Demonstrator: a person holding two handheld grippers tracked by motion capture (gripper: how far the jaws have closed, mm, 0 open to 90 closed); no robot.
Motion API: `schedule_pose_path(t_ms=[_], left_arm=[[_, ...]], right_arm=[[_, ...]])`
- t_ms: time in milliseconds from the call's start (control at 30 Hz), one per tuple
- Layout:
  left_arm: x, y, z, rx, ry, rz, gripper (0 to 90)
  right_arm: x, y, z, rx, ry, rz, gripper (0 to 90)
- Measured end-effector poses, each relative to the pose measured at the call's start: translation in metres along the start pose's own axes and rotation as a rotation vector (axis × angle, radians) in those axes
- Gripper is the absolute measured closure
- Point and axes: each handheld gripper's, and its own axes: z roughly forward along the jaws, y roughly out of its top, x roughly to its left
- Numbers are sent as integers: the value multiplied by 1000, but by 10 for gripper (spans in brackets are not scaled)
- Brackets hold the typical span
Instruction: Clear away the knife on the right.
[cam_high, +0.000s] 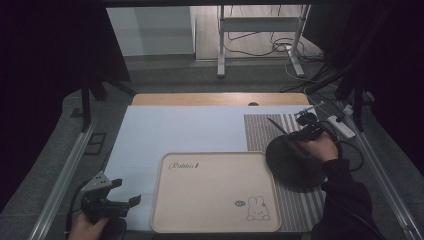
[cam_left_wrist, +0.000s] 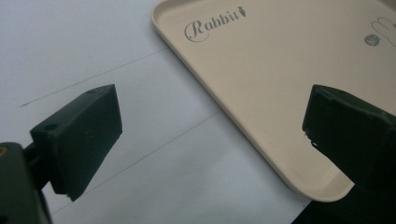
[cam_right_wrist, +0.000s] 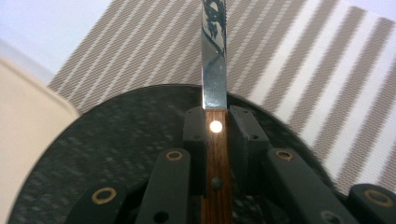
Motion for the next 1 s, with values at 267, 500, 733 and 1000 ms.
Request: schedule_pose_path(t_ms=[267, 500, 733, 1000], left_arm=[[0, 0, 0, 1, 1, 3, 47], [-1, 0, 0, 4, 3, 6, 48], [-1, 0, 0, 5, 5, 10, 48], [-1, 0, 0, 5, 6, 12, 48]], right_arm=[[29, -4, 2, 3, 37, -58, 772], [53, -8, 2, 1, 64, -102, 773], [77, -16, 3, 5, 93, -133, 772], [109, -32, 0, 5, 122, -172, 773]])
